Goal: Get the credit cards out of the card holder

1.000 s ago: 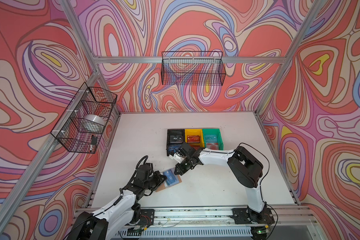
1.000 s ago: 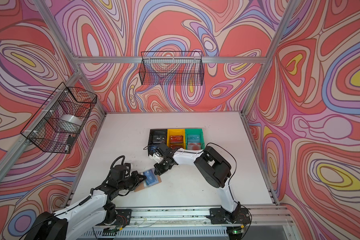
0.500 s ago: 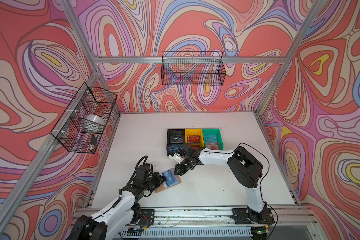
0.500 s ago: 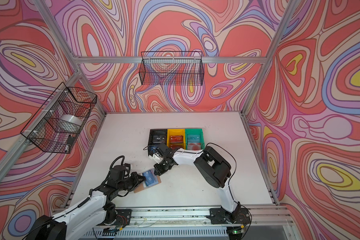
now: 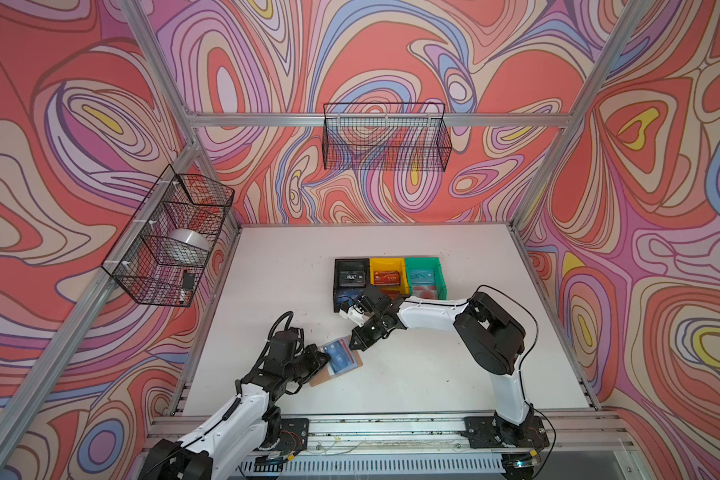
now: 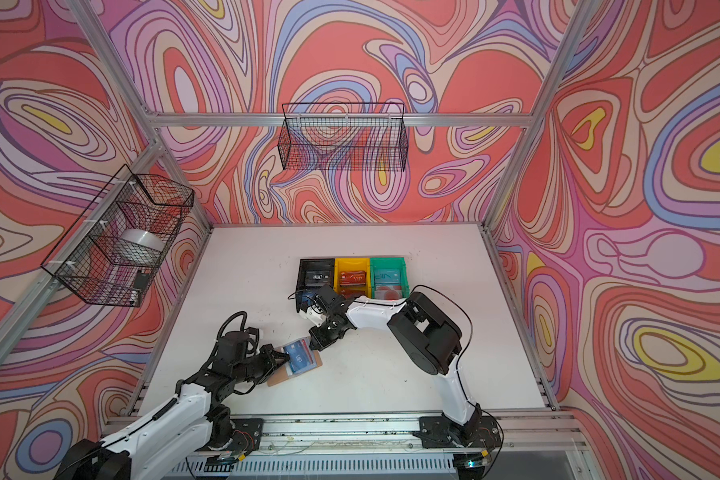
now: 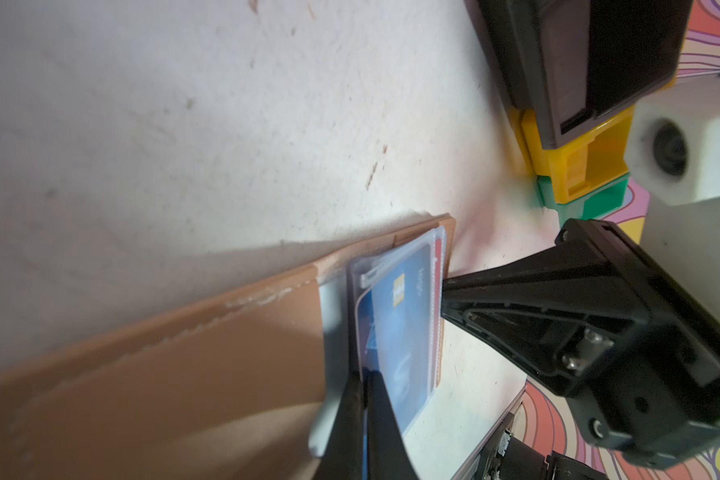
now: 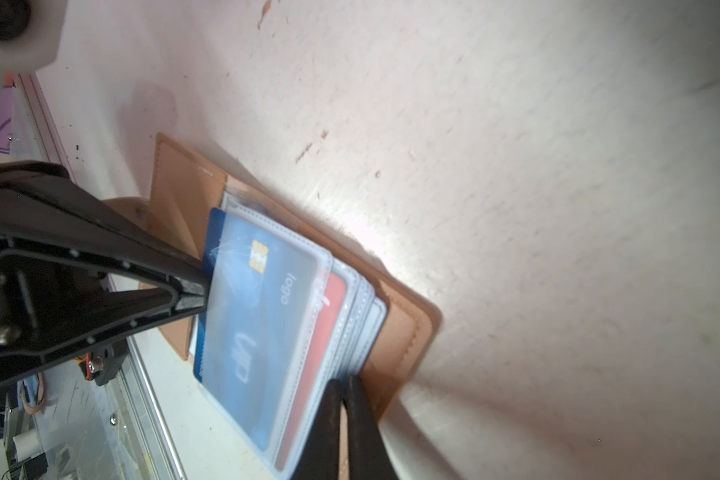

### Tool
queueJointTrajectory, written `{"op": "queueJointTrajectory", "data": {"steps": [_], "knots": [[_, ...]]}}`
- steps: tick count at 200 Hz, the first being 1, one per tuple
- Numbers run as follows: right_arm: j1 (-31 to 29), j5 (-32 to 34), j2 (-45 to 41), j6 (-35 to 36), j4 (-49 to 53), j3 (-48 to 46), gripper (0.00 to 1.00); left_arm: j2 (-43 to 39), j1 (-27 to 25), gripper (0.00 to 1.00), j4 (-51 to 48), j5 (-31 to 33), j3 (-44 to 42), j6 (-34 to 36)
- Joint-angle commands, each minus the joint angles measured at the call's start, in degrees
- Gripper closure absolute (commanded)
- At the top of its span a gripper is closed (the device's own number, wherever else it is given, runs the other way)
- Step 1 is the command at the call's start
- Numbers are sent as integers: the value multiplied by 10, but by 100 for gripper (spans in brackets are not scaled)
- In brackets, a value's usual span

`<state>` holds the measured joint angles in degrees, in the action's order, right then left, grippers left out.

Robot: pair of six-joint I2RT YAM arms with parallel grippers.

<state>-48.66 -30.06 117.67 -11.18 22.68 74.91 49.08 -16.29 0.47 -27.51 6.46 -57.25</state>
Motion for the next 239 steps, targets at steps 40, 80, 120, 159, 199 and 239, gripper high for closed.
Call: {"op": "queueJointTrajectory", "data": {"steps": [40, 80, 120, 159, 199, 239], "knots": [[-1, -7, 3, 25, 34, -7, 90, -10, 20, 100, -132, 22, 19, 42], [-4, -54, -27, 26, 27, 2, 90, -4, 22, 100, -118, 14, 15, 36], [-22, -82, -31, 26, 23, 11, 90, 29, 22, 100, -73, -1, 11, 26], [-24, -81, -13, 16, 12, 3, 90, 44, 21, 100, -64, -10, 10, 28], [-23, -53, -5, 11, 14, -13, 90, 14, 21, 100, -98, -1, 12, 36], [-22, -46, 13, 9, 18, -20, 90, -18, 23, 100, -122, 9, 13, 34]]}}
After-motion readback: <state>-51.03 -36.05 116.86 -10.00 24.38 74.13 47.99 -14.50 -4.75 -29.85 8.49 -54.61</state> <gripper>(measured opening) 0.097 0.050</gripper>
